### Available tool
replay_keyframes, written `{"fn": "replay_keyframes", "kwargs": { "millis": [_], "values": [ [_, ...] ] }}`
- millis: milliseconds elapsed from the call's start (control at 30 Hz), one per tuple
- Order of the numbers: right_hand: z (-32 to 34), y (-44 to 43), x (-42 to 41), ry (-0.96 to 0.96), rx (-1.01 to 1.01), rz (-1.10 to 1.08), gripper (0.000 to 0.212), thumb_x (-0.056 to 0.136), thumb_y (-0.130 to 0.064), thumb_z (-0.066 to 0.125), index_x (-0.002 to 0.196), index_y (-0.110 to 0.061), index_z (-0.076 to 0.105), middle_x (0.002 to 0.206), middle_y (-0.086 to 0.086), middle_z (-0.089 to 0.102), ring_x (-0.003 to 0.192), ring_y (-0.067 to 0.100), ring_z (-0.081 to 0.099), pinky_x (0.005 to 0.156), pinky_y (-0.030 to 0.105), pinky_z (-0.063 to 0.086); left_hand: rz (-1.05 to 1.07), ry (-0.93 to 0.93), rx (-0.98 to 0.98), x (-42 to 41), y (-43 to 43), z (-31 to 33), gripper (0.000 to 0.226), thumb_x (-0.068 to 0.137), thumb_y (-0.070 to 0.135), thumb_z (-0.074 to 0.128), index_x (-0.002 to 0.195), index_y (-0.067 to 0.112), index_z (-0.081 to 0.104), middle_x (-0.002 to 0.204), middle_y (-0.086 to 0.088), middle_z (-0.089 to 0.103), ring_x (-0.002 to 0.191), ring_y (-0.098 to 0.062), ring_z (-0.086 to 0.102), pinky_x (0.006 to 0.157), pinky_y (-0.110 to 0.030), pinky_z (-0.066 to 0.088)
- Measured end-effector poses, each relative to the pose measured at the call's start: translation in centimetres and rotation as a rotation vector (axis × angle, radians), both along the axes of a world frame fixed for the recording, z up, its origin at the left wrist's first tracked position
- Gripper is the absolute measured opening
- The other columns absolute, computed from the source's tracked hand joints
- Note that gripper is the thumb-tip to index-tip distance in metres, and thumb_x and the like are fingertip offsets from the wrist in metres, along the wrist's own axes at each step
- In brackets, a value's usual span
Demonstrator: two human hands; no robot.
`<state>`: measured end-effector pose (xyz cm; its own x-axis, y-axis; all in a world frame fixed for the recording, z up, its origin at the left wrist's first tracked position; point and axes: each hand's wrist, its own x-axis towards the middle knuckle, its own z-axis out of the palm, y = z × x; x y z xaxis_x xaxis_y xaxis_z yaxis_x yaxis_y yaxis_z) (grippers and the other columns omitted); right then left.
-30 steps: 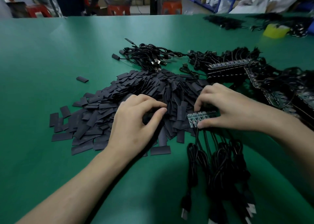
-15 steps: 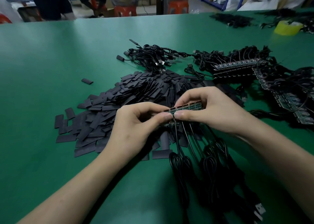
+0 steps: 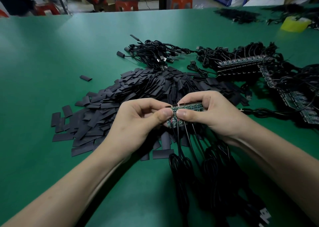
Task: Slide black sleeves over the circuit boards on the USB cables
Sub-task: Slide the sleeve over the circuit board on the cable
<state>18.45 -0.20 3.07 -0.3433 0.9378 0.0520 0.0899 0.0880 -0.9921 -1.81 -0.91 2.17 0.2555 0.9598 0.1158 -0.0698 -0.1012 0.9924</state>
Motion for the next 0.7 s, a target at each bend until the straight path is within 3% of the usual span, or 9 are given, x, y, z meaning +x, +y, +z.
{"fn": "replay_keyframes", "kwargs": {
  "millis": [167,533,700],
  "values": [
    [-0.4,0.1,0.2,0.066,-0.078,0.046,0.012,0.075,-0.018,0.079,0.086,-0.013,0.077,0.081,0.007,0.074,0.073,0.009,0.064,0.073,0.016,0.053,-0.033,-0.031,-0.068,0.0,-0.3,0.2,0.009,0.076,0.018,0.074,0.083,0.011,0.076,0.063,-0.003,0.071,0.05,-0.006,0.062,0.048,-0.016,0.05],
    [-1.1,0.2,0.1,0.157,-0.153,0.068,0.013,0.077,-0.014,0.075,0.088,-0.009,0.074,0.082,0.008,0.076,0.072,0.01,0.068,0.074,0.018,0.054,-0.044,-0.043,-0.11,0.0,-0.1,-0.1,0.017,0.077,0.019,0.074,0.088,0.006,0.075,0.068,-0.006,0.072,0.055,-0.008,0.063,0.052,-0.017,0.051],
    [-1.0,0.2,-0.1,0.301,-0.232,0.153,0.011,0.081,-0.011,0.075,0.091,-0.007,0.076,0.087,0.012,0.078,0.078,0.017,0.076,0.073,0.024,0.06,-0.06,-0.141,-0.134,0.1,0.1,-0.2,0.021,0.076,0.019,0.075,0.092,0.006,0.079,0.071,-0.006,0.073,0.059,-0.008,0.063,0.059,-0.017,0.053]
  ]
}}
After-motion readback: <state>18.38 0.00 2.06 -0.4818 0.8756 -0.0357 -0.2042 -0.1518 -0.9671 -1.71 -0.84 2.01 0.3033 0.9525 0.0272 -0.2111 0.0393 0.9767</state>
